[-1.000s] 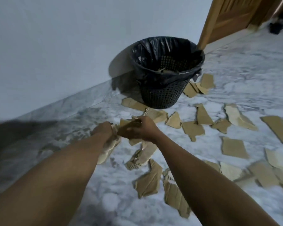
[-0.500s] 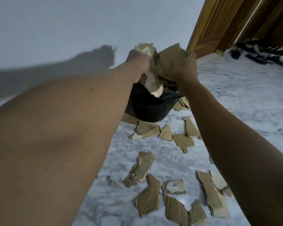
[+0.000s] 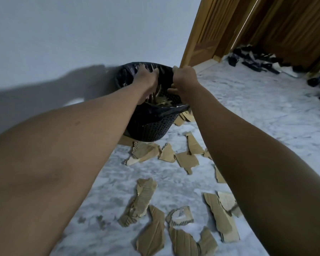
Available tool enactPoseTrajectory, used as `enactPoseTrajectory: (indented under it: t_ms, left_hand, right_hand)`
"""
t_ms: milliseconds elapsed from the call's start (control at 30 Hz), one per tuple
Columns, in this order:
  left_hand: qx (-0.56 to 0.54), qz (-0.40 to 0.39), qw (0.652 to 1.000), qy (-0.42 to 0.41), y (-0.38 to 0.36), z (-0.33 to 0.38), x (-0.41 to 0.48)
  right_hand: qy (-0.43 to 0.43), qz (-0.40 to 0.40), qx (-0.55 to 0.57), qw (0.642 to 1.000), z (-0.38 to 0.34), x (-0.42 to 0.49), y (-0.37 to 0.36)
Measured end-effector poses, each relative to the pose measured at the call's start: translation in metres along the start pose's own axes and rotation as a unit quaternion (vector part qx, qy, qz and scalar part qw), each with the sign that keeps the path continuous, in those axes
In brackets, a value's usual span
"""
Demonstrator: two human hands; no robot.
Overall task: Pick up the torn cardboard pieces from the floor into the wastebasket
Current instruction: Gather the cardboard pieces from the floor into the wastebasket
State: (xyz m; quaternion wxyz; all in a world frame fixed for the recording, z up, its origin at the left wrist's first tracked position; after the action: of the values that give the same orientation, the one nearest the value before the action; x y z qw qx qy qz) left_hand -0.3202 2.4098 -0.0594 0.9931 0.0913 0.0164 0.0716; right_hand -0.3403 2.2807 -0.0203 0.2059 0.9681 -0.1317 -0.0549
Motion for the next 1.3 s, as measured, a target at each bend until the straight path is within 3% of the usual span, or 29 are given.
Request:
enactPoseTrajectory:
  t_ms: [67, 133, 200, 233, 267, 333, 467, 533, 600, 700, 867, 967, 1067, 1133, 1200, 1300]
  left_hand:
    - [0.111, 0.073, 0.985, -0.107, 0.000, 0.004, -0.014]
    - [0.201, 0.099, 0.931, -0.290, -0.005, 0.014, -0.047]
    - [0.250, 0.007, 0.866, -0.434, -0.023, 0.009, -0.088]
    - [0.277, -0.063, 0.841, -0.460, -0.035, -0.003, -0.110]
    - [0.312, -0.128, 0.826, -0.452, -0.048, -0.025, -0.129]
    - [0.417, -0.199, 0.812, -0.358, -0.065, -0.081, -0.164]
    - [0.462, -0.134, 0.876, 0.022, -0.050, -0.186, -0.207]
    - [0.458, -0.120, 0.869, 0.141, -0.034, -0.216, -0.220]
    - [0.457, -0.126, 0.859, 0.194, -0.020, -0.231, -0.229]
    - [0.460, -0.124, 0.855, 0.205, -0.012, -0.243, -0.229]
    - [0.369, -0.124, 0.893, 0.228, -0.015, -0.244, -0.222]
    - [0.300, -0.104, 0.916, 0.243, -0.016, -0.243, -0.218]
    - [0.241, -0.086, 0.933, 0.252, -0.014, -0.237, -0.211]
    - [0.220, -0.079, 0.939, 0.252, -0.011, -0.231, -0.206]
    - [0.206, -0.087, 0.942, 0.249, -0.007, -0.226, -0.201]
    - [0.154, -0.097, 0.947, 0.264, -0.004, -0.219, -0.197]
  right_hand:
    - [0.018, 0.058, 0.013, 0.998, 0.016, -0.011, 0.019]
    - [0.031, 0.102, 0.006, 0.994, 0.046, -0.029, 0.039]
    - [-0.004, 0.109, -0.001, 0.994, 0.091, -0.053, 0.054]
    - [-0.037, 0.095, -0.026, 0.994, 0.117, -0.067, 0.058]
    - [-0.065, 0.063, -0.058, 0.994, 0.145, -0.083, 0.057]
    - [-0.111, -0.035, -0.138, 0.984, 0.197, -0.117, 0.049]
    - [-0.131, -0.223, -0.264, 0.929, 0.263, -0.177, 0.021]
    - [-0.094, -0.273, -0.329, 0.899, 0.274, -0.205, 0.004]
    - [-0.063, -0.299, -0.390, 0.869, 0.282, -0.229, -0.011]
    - [0.002, -0.298, -0.502, 0.812, 0.299, -0.252, -0.033]
    - [0.025, -0.224, -0.570, 0.790, 0.320, -0.258, -0.047]
    - [0.002, -0.227, -0.536, 0.813, 0.314, -0.259, -0.042]
    - [0.007, -0.273, -0.437, 0.857, 0.296, -0.259, -0.040]
    - [-0.031, -0.276, -0.320, 0.906, 0.286, -0.254, -0.035]
    - [-0.116, -0.234, -0.175, 0.949, 0.283, -0.244, -0.025]
    - [-0.150, -0.154, -0.077, 0.974, 0.284, -0.217, 0.004]
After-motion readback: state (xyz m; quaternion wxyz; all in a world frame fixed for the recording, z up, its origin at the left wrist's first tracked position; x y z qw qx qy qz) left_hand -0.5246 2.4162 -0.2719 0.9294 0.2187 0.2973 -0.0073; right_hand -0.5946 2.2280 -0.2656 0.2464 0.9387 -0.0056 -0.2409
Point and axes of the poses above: each hand's wrist, its own x-axis towards the middle knuckle, its own y-axis out of the back of the hand, z = x × y, the point moved 3 cm from there along x, towards the middle knuckle, and after that the axes turned 4 degrees about -x, right-handed, at the moved point
